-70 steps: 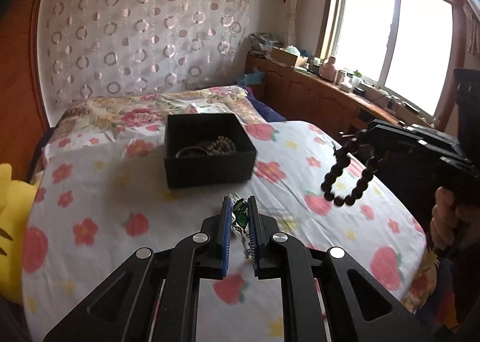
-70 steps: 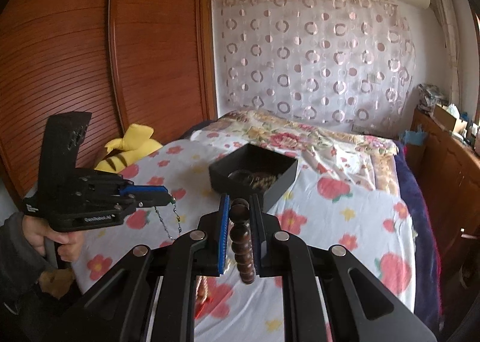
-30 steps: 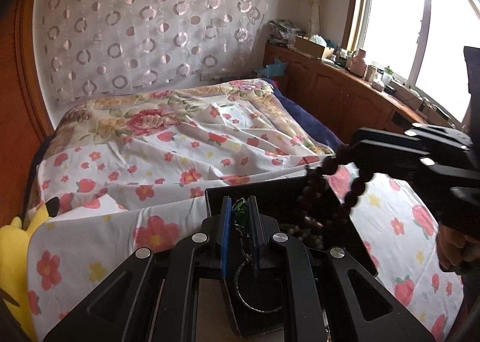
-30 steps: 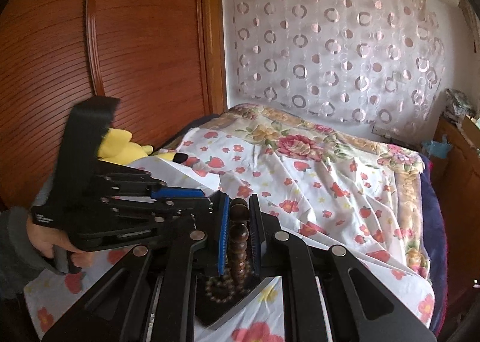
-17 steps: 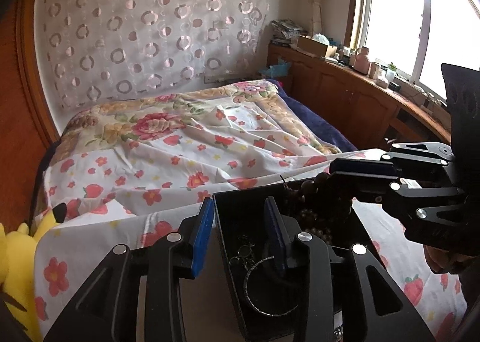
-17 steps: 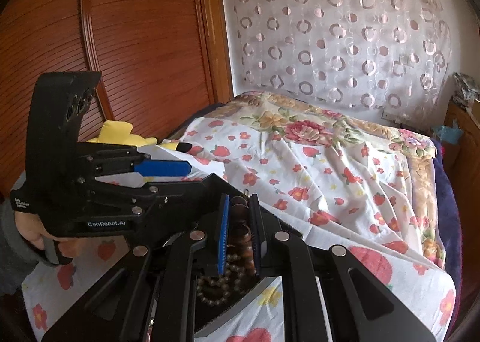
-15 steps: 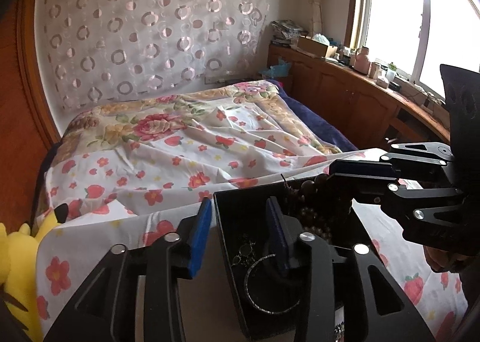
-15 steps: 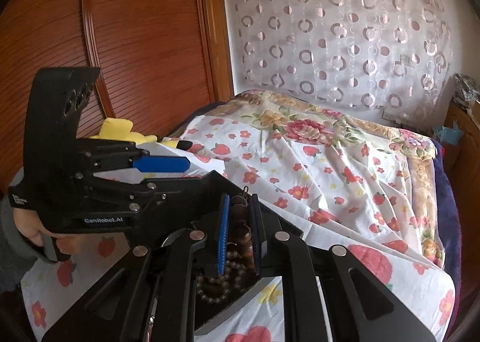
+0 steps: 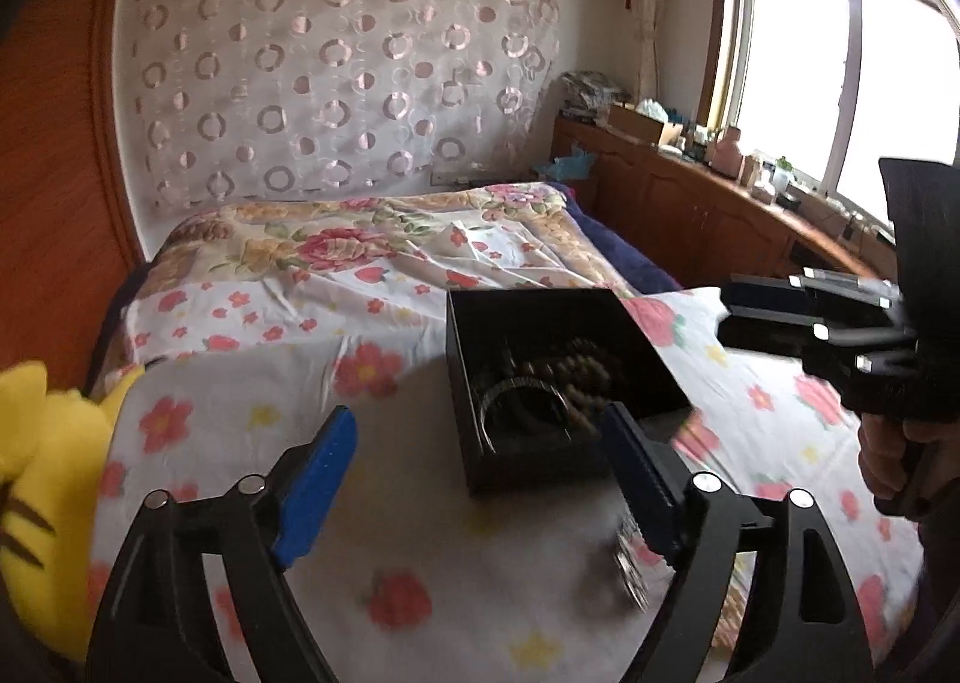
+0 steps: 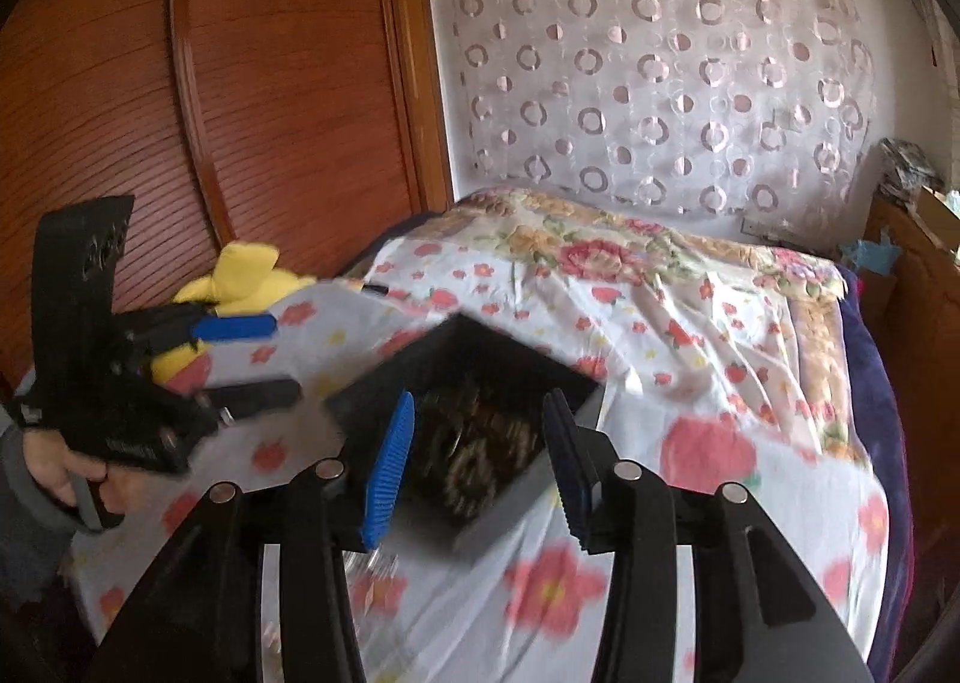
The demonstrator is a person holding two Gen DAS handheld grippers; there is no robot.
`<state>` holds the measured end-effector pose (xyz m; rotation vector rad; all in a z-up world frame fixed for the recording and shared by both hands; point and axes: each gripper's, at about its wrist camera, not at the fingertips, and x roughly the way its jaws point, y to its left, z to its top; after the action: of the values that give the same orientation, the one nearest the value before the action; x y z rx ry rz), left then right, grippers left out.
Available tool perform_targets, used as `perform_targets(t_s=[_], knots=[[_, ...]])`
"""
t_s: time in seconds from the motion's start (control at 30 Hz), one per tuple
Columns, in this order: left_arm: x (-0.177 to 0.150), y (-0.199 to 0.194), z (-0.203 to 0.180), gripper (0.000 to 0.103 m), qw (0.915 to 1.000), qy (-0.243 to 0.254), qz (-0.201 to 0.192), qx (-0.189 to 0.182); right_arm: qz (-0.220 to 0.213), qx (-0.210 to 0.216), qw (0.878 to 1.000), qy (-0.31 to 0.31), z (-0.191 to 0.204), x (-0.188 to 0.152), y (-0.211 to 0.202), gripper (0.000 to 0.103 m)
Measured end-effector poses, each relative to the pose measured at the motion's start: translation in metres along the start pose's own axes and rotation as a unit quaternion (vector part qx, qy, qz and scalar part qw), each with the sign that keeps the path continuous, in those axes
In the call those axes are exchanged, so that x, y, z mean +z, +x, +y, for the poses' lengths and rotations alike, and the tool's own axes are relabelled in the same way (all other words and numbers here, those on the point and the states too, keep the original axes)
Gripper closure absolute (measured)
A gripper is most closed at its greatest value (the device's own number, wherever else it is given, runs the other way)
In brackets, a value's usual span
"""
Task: Organize jewelry
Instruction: 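Move the right tool to the red string bracelet and grasp it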
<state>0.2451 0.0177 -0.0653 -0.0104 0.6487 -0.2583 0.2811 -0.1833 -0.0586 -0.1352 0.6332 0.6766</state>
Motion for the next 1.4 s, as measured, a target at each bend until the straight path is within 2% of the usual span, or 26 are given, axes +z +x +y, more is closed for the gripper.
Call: perform_targets(t_s=[0.27,0.57,0.8,0.97,1.0,1.03,1.23,1.4], knots=[[-0.050,-0.056,-0.019,0.014,0.9999,-0.004,-0.012,-0.001,0.049,-0.003,0.999,-0.012,0.046,-0.073,-0.034,0.056],[-0.093,-0.091,-0.035,0.014,0.9999,-0.010,-0.006,0.000,0.088,0.002,0.996,0.001,0.077,-0.129,-0.050,0.062],[-0.112,-0.106,-0.042,0.014,0.9999,-0.013,0.003,0.003,0.120,0.000,0.993,-0.001,0.099,-0.151,-0.047,0.070],[-0.116,-0.112,-0.049,0.014,1.0000,-0.004,0.001,0.002,0.133,-0.033,0.990,-0.020,0.107,-0.157,-0.043,0.088],[-0.117,-0.112,-0.049,0.014,1.0000,-0.004,0.001,0.000,0.134,-0.030,0.990,-0.020,0.106,-0.157,-0.045,0.097],[-0.117,-0.112,-0.050,0.014,1.0000,-0.004,0.001,-0.001,0.136,-0.020,0.990,-0.017,0.105,-0.158,-0.046,0.100],[-0.115,-0.103,-0.057,0.014,0.9999,0.004,0.012,-0.005,0.134,-0.022,0.991,-0.017,0.093,-0.168,-0.068,0.101],[-0.113,-0.088,-0.069,0.014,0.9995,0.013,0.023,-0.018,0.117,-0.061,0.991,-0.001,0.068,-0.177,-0.093,0.101]])
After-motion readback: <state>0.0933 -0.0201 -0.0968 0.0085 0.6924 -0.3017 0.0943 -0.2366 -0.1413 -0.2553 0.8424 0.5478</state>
